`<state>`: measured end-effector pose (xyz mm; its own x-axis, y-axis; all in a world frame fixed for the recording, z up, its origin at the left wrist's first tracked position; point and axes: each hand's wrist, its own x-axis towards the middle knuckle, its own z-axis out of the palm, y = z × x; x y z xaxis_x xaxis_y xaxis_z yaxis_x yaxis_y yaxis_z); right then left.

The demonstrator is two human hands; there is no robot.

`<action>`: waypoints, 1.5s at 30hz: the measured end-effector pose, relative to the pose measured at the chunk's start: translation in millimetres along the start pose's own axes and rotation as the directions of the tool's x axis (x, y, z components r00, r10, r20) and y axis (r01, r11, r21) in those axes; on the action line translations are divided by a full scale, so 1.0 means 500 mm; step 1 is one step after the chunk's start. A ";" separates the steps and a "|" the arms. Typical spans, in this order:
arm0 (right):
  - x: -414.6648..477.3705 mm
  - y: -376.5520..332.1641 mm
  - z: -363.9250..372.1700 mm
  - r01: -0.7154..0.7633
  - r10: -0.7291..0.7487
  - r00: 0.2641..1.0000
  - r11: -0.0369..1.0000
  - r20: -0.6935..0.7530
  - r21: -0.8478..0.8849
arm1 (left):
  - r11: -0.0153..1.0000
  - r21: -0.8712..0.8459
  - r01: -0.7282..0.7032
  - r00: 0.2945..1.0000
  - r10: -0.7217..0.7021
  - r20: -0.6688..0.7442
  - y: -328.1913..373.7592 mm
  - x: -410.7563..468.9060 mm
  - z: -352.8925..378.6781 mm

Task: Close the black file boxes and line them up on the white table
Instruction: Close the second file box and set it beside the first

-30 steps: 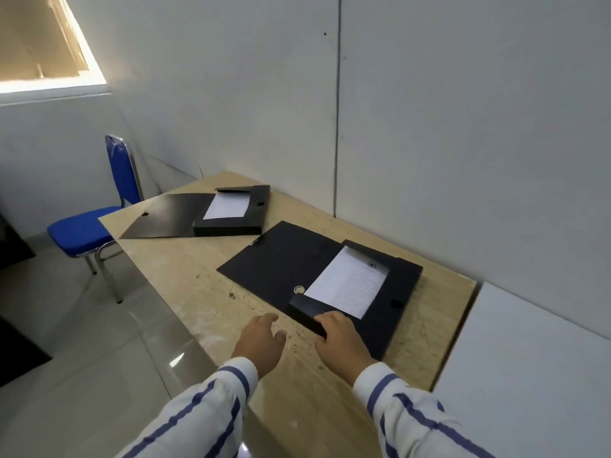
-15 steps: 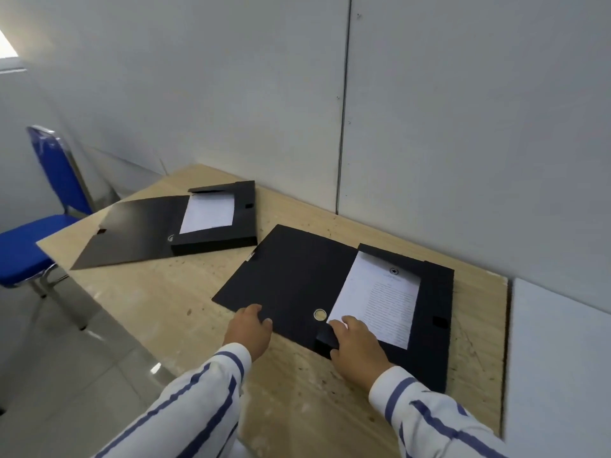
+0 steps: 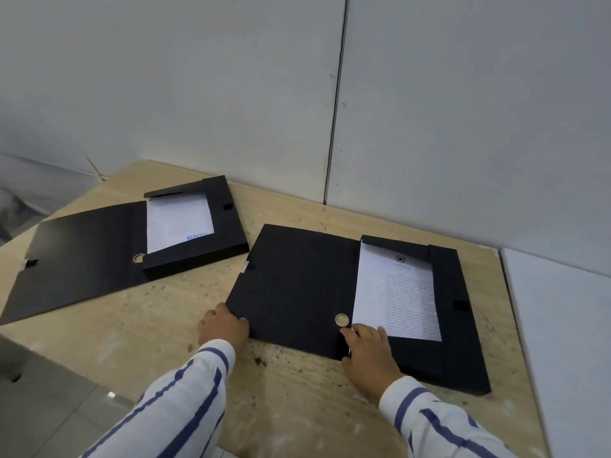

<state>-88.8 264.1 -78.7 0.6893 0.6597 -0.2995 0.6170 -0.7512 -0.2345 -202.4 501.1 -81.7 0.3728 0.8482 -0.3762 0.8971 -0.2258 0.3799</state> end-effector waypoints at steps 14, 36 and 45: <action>-0.003 -0.003 -0.008 -0.023 0.024 1.000 0.998 -0.003 0.062 | 0.931 -0.335 -0.143 0.987 0.111 -0.113 0.055 -0.005 -0.121; -0.062 0.253 -0.120 -0.196 0.375 0.911 0.760 -0.173 0.619 | 0.752 -0.608 -0.255 0.802 0.516 0.301 0.382 -0.240 0.030; -0.067 0.377 -0.157 -0.163 0.383 0.905 -0.098 0.188 0.982 | 0.869 -0.283 -0.407 0.787 0.491 0.374 0.402 -0.229 0.147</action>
<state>34.3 102.1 -40.5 0.7882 0.3048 -0.5346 -0.5455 -0.0561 -0.8362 -47.6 323.4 -24.3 0.8222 0.3779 -0.4256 0.5603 -0.4059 0.7220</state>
